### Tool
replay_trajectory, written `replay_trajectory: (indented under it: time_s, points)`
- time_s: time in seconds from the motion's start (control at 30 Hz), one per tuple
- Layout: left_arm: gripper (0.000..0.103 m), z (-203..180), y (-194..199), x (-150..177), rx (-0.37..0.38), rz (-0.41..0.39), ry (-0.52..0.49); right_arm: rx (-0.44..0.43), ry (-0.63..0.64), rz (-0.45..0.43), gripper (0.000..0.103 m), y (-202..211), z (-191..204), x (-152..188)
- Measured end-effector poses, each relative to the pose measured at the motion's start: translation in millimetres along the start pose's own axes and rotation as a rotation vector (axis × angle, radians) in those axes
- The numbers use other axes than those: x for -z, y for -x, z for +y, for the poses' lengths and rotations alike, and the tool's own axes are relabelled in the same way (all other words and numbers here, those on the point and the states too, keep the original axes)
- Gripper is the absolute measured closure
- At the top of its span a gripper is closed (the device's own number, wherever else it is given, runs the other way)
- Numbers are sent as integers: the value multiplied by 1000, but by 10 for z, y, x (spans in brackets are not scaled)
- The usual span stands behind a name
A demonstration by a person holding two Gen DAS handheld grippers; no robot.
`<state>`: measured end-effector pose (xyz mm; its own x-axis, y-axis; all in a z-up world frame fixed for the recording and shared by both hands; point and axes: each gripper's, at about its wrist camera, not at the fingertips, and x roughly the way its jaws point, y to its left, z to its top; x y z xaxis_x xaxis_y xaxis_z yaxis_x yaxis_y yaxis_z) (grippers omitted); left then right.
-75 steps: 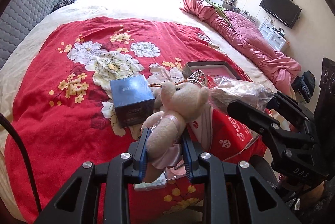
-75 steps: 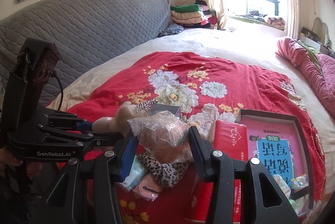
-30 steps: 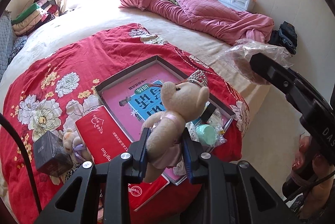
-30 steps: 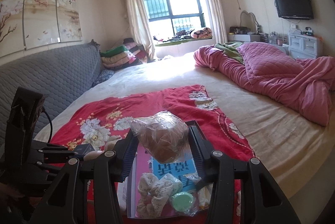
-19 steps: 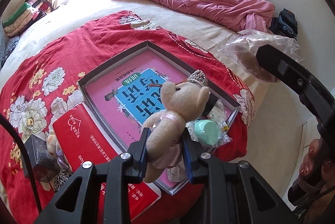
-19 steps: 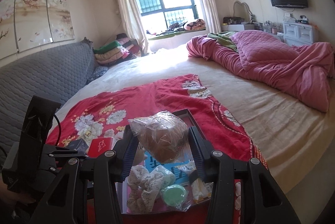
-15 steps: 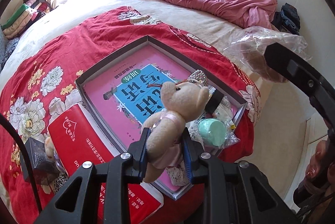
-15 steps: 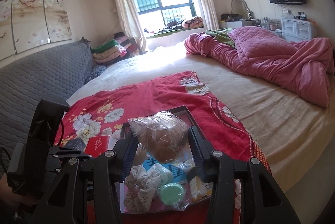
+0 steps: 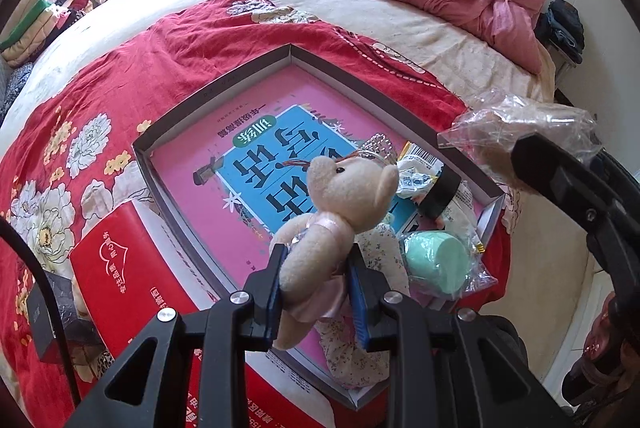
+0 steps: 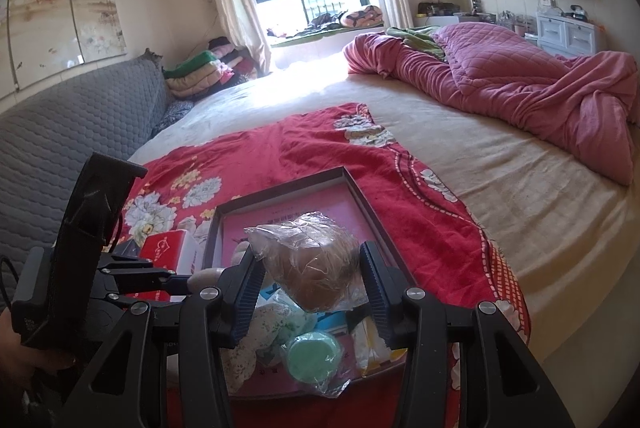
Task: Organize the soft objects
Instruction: 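Carry the teddy bear and bun bag over the pink tray with both tools, then lower the teddy bear and bun bag into the tray and open both tools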
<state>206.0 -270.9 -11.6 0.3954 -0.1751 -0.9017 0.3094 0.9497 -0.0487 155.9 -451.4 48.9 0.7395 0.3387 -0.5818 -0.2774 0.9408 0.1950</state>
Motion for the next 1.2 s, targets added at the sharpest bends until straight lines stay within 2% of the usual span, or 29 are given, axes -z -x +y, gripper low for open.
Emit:
replay_trajectory:
  time_s: [0.4, 0.83, 1.2]
  points:
    - [74, 76, -55, 71, 28, 5, 6, -17, 18, 86, 53, -371, 25, 111]
    - [74, 114, -75, 97, 32, 13, -1, 3, 83, 162, 53, -689, 68, 234]
    - [74, 153, -76, 103, 42, 18, 12, -88, 63, 201, 52, -763, 63, 332]
